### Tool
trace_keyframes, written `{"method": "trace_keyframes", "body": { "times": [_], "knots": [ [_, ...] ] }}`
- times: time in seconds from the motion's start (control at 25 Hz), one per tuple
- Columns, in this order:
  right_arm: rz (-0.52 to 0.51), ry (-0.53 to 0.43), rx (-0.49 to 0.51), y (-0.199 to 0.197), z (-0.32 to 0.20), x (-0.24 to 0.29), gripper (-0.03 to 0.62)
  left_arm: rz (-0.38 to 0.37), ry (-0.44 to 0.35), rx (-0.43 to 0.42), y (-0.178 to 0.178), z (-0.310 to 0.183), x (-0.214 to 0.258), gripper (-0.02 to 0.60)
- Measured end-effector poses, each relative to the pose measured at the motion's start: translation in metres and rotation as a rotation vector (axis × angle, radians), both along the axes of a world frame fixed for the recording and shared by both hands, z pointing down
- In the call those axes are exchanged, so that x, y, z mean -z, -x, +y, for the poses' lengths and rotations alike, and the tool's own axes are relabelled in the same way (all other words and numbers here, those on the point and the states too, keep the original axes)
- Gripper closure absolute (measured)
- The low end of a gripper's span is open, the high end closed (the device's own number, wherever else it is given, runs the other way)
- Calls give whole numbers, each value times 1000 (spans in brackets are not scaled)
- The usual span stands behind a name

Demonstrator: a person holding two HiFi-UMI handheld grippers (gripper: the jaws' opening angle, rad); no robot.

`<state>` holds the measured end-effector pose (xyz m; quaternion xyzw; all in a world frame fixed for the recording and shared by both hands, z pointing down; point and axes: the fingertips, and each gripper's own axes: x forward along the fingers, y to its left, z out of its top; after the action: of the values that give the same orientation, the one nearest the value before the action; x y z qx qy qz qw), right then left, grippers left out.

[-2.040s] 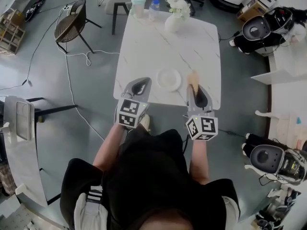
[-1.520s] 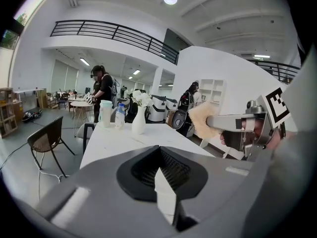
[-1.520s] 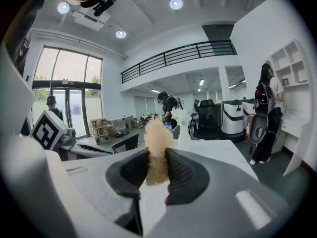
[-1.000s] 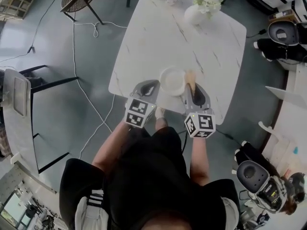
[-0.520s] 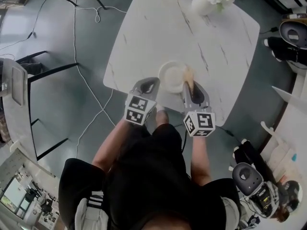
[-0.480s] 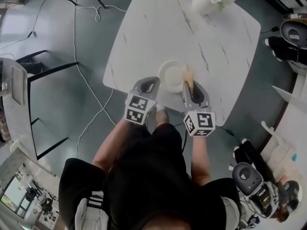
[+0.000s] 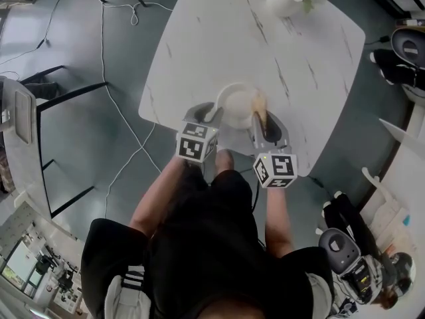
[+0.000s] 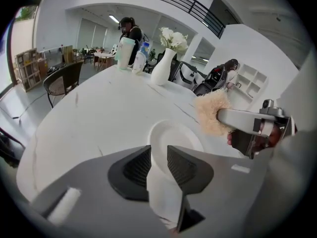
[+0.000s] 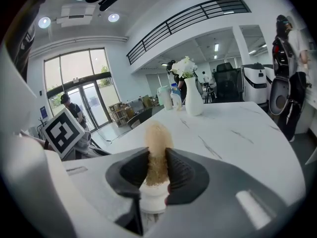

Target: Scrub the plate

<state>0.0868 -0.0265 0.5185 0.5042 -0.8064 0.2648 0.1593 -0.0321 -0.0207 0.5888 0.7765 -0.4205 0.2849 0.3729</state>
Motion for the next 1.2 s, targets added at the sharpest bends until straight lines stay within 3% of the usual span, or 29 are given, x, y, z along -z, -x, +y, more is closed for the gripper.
{"method": "trace_keyframes", "body": {
  "times": [0.4, 0.76, 0.84, 1.2],
  "knots": [
    [-9, 4, 55, 21, -14, -12, 502, 18, 48, 16, -7, -6, -14, 436],
    [-31, 12, 82, 36, -23, -19, 502, 6, 88, 35, -6, -9, -31, 476],
    [-34, 19, 91, 38, -25, -21, 502, -2, 94, 42, -6, -9, -34, 508],
    [-40, 75, 181, 67, -27, -35, 502, -16, 95, 65, -6, -10, -37, 514]
  ]
}}
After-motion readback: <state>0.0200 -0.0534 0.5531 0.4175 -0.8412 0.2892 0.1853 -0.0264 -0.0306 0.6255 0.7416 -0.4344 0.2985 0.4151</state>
